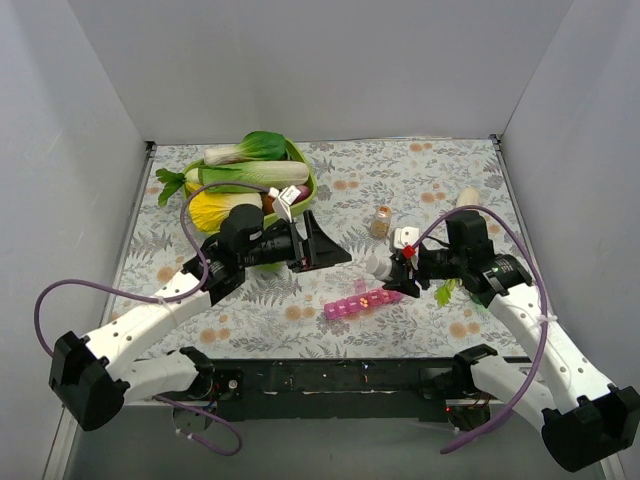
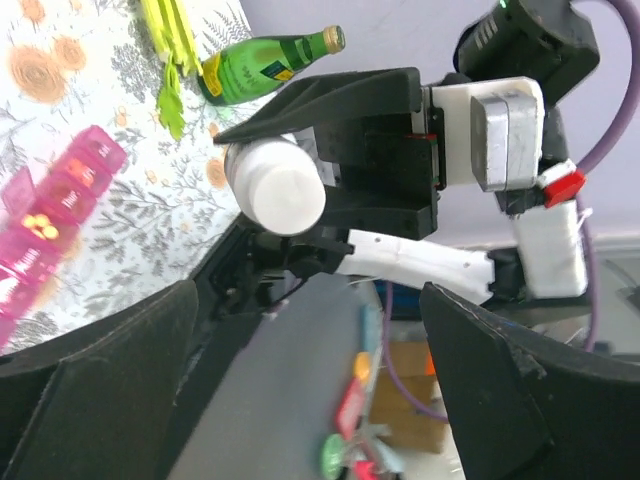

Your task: Sort the pills into containers

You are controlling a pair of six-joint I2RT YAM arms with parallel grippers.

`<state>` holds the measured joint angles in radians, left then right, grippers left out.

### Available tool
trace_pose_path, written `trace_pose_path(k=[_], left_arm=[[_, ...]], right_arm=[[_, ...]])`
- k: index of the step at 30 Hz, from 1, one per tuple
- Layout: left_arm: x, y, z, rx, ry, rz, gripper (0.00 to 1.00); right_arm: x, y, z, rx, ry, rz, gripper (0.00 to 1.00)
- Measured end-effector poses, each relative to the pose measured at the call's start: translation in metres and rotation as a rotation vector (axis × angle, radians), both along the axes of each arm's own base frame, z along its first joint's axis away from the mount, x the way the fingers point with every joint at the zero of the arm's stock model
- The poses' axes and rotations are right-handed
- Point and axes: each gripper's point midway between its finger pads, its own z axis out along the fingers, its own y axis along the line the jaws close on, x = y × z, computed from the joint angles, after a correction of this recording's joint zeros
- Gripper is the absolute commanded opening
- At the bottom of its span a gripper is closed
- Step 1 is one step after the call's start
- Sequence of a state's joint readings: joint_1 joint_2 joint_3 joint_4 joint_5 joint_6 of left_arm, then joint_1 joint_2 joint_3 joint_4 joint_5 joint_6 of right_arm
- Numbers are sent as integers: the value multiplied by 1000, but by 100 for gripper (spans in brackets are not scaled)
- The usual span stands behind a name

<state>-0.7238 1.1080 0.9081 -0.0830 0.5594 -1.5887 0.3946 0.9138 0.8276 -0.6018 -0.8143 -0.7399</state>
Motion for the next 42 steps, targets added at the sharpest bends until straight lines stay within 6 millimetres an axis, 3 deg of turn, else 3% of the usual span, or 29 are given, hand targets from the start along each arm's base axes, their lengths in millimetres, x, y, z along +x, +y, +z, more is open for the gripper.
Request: trace_pose_path(k=[4,12,17,27,38,42], left_arm=[[3,-2,-12,-34,148,68,86],[16,-31,-26,-34,305,150,75],[26,-50,-34,-22,338,164,73],[38,-62,-37,-9,340,179,64],[39,-72,-45,26,331,158,60],[35,-73,-47,43,333,150,54]], right_arm=[[15,-6,-2,-38,-77,-66,1],[29,-9,1,-56,-135,-108,1],[29,-8,0,-55,-136,-109,1],[29,-8,-1,-55,-135,-108,1],[28,-9,-7,-60,-123,-108,1],[28,-9,-7,-60,-123,-109,1]])
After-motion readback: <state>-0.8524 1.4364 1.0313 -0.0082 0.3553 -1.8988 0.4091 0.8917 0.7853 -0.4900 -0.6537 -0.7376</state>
